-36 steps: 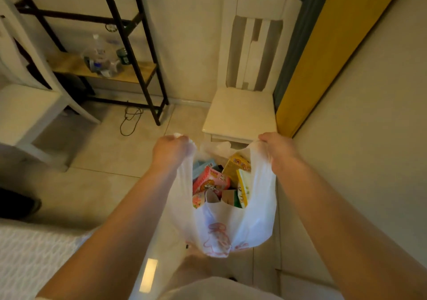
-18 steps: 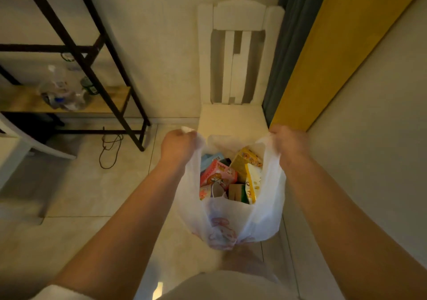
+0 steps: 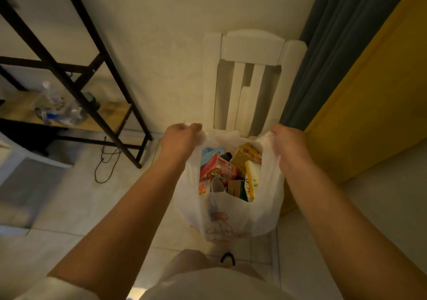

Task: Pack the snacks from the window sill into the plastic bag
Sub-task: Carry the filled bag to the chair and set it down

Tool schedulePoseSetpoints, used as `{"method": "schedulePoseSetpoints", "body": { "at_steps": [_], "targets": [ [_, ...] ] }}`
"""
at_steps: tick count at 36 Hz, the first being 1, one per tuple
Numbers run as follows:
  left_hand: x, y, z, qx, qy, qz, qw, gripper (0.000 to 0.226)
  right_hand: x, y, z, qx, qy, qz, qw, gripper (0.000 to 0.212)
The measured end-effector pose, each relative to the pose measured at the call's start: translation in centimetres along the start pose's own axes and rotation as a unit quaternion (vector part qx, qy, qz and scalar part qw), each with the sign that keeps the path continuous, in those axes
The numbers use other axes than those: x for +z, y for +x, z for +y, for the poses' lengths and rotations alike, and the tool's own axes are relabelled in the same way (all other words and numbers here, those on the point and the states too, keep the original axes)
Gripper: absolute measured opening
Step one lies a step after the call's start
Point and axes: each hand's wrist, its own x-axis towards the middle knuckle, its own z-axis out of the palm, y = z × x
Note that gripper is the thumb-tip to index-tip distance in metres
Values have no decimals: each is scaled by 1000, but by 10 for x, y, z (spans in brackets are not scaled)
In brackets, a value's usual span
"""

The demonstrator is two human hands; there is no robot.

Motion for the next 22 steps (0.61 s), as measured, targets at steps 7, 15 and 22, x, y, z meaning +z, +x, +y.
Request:
{"method": "schedulePoseSetpoints", "body": {
  "at_steps": [7, 15, 22],
  "targets": [
    [35, 60, 25, 21, 4, -53, 998, 28, -16, 66, -4, 23, -136, -4, 990, 43],
    [68, 125, 41, 5, 13, -84, 996, 34, -19, 140, -1, 63, -185, -45, 980, 36],
    [95, 163, 35, 28, 84, -85, 992, 27, -1, 175, 17, 115, -212, -61, 969, 29]
  ]
}}
